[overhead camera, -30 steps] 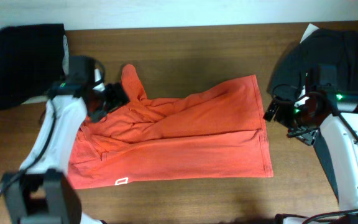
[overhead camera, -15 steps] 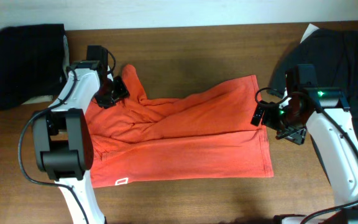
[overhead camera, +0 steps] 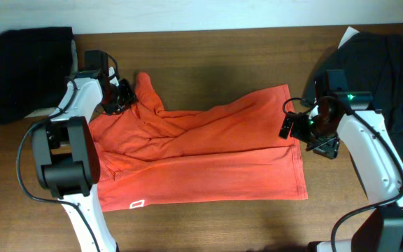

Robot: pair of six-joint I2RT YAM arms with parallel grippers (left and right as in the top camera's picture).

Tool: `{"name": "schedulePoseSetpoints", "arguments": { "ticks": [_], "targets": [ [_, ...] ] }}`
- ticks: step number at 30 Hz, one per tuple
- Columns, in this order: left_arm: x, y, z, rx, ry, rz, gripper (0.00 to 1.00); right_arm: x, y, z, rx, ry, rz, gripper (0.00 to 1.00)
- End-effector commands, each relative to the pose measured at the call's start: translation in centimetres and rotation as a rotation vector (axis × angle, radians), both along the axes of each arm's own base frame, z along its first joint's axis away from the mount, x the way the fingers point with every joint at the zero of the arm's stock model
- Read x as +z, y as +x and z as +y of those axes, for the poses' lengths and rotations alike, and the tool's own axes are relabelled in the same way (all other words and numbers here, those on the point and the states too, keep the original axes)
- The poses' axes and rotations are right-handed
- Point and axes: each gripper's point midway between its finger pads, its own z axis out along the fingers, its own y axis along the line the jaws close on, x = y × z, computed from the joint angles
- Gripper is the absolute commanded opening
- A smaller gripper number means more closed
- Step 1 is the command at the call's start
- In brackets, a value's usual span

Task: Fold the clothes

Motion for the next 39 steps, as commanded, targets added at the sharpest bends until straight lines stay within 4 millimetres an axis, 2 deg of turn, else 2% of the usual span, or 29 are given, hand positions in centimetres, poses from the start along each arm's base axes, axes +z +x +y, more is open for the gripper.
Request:
{"name": "schedulePoseSetpoints", "arguments": {
  "ticks": [1, 3, 5, 6, 7, 8, 9, 10, 13, 16, 20, 22, 26, 27, 28, 29, 33, 37, 38, 39],
  "targets": [
    [-1.8, -0.1, -0.6, -0.023, -0.024, 0.023, 0.13, 0.3, 1.4, -0.1, 0.011, -0.018, -0.053, 0.98],
    [-1.8, 0.0, -0.7, -0.023, -0.025, 0.019, 0.01, 0.8, 3.5, -0.1, 0.01, -0.019, -0.143, 0.98],
    [-1.7, 0.3, -0.2, -0.015, -0.022, 0.004, 0.01, 1.9, 5.9, -0.1, 0.007, -0.012, -0.244, 0.84],
    [-1.7, 0.4, 0.3, -0.004, -0.008, 0.001, 0.01, 2.4, 7.2, -0.1, 0.008, -0.014, -0.303, 0.96],
    [-1.8, 0.6, 1.3, 0.014, 0.012, -0.006, 0.01, 3.0, 9.9, -0.2, 0.061, -0.033, -0.408, 0.99],
    [-1.7, 0.8, 2.0, 0.028, 0.014, -0.015, 0.01, 2.7, 12.1, -0.2, 0.083, -0.043, -0.47, 0.99],
    [-1.7, 0.9, 2.5, 0.037, 0.015, -0.017, 0.01, 1.1, 14.7, -0.1, 0.161, -0.068, -0.505, 0.99],
    [-1.7, 0.9, 2.5, 0.036, 0.015, -0.016, 0.01, -0.2, 16.3, -0.1, 0.268, -0.11, -0.504, 0.99],
    [-1.7, 1.0, 2.5, 0.035, 0.031, -0.021, 0.01, -3.8, 20.4, -1.5, 0.283, -0.157, -0.399, 0.98],
    [-1.8, 1.0, 2.7, 0.041, 0.046, -0.018, 0.01, -5.4, 23.4, -2.0, 0.33, -0.223, -0.347, 0.97],
    [-1.9, 1.0, 3.1, 0.047, 0.063, -0.017, 0.01, -8.2, 23.6, -1.7, 0.339, -0.207, -0.314, 0.89],
    [-2.1, 0.9, 4.6, 0.089, 0.117, -0.008, 0.01, -9.7, 23.0, -1.3, 0.349, -0.2, -0.277, 0.88],
    [-2.1, 1.0, 5.1, 0.103, 0.123, -0.012, 0.01, -10.2, 22.9, -1.2, 0.352, -0.197, -0.267, 0.79],
    [-2.1, 1.1, 5.4, 0.108, 0.136, -0.015, 0.01, -10.2, 22.9, -1.2, 0.352, -0.197, -0.267, 0.72],
    [-2.1, 1.2, 5.4, 0.107, 0.136, -0.02, 0.01, -10.2, 22.9, -1.2, 0.352, -0.197, -0.267, 0.55],
    [-2.0, 1.5, 5.4, 0.108, 0.137, -0.033, 0.01, -10.3, 23.1, -1.2, 0.348, -0.198, -0.271, 0.44],
    [-1.9, 1.7, 5.4, 0.109, 0.138, -0.042, 0.01, -12.4, 22.9, -1.2, 0.346, -0.192, -0.243, 0.44],
    [-1.9, 1.8, 5.4, 0.109, 0.138, -0.047, 0.01, -12.3, 23.8, -1.0, 0.328, -0.182, -0.281, 0.44],
    [-1.8, 1.9, 5.5, 0.109, 0.138, -0.049, 0.01, -12.1, 24.1, -0.1, 0.339, -0.132, -0.302, 0.45],
    [-1.8, 1.9, 5.4, 0.108, 0.138, -0.049, 0.01, -12.0, 24.2, 0.1, 0.333, -0.125, -0.308, 0.44]
  ]
}}
